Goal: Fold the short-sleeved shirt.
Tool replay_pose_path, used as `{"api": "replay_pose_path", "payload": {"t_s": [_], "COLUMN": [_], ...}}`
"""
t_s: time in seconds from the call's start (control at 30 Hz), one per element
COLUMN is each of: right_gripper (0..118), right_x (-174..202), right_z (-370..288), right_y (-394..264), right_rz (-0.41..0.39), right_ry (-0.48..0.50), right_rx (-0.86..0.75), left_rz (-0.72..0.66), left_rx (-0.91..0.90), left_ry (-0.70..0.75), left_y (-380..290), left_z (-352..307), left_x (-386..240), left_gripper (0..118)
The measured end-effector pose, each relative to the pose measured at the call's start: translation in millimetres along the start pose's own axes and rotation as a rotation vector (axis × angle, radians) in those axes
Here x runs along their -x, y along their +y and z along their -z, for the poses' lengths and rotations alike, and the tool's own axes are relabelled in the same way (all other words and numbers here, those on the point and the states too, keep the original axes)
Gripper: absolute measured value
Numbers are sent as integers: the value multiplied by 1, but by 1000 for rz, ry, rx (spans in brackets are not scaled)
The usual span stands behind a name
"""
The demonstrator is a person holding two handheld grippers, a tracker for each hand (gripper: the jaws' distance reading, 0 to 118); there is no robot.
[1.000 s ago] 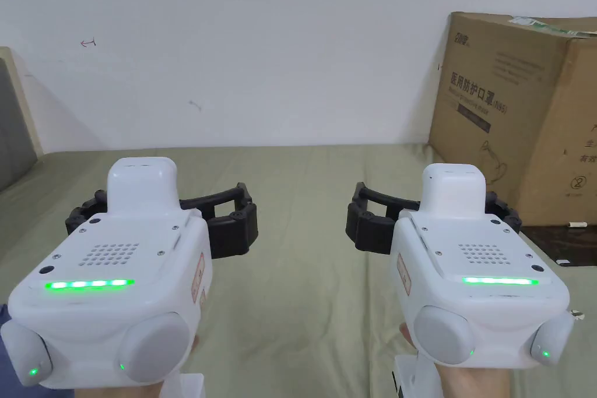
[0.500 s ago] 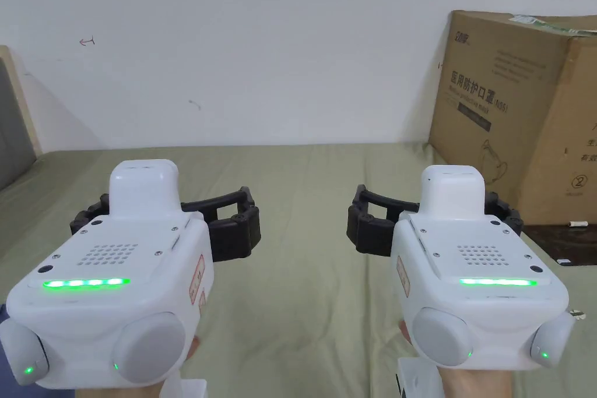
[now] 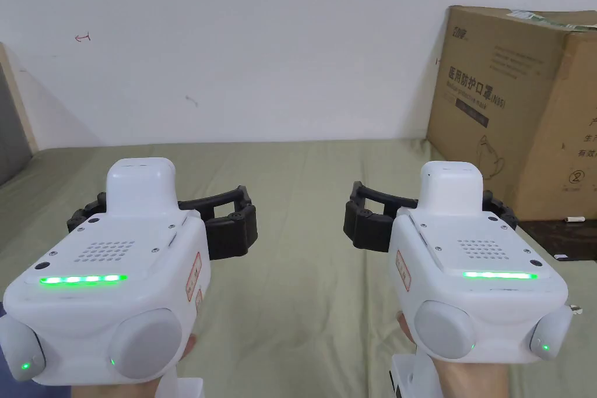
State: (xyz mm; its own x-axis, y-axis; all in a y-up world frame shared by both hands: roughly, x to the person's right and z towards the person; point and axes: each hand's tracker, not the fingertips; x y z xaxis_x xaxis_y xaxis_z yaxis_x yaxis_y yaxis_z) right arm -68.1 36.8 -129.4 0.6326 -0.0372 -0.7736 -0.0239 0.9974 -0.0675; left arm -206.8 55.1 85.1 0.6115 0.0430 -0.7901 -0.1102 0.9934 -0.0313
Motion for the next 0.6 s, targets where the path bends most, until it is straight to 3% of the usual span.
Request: {"api": "replay_pose_path", "payload": {"t_s": [0.3, 0.6], "right_gripper": [118, 118], "right_x": [0, -2], "right_z": [4, 6], "right_y": [-2, -3], "right_rz": [-38, -9], "right_ry": [-27, -20], "right_rx": [33, 35], "left_rz": [9, 8], "left_rx": [2, 12], "left_ry": [6, -4], "left_y": [-1, -2], "left_z": [3, 6], "left_x": [-1, -1], "left_gripper": [118, 118]}}
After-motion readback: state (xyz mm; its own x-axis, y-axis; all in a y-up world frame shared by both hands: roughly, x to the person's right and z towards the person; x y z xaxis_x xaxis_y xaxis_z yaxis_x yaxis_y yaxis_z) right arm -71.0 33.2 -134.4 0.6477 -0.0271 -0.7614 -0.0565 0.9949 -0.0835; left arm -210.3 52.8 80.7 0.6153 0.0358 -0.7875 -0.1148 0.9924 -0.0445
